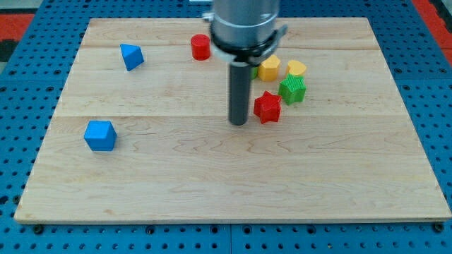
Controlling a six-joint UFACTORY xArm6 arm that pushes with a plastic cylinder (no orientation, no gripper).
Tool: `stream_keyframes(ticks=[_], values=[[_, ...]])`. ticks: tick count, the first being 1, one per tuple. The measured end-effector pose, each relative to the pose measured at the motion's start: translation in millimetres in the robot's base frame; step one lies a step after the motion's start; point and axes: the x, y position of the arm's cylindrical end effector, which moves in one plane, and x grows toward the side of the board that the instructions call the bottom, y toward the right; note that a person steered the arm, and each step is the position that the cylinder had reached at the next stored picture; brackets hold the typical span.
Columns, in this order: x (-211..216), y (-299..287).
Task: Push the blue cube towards the center
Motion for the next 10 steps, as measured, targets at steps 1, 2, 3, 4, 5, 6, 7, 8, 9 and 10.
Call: stream_keyframes(ticks=[1, 2, 3, 4, 5, 6, 7, 8, 9, 10], values=[[28, -74], [46, -151], [75, -232], [56, -288], [10, -268], [8, -165], [8, -82], [1, -127], [25, -189], [71, -199]])
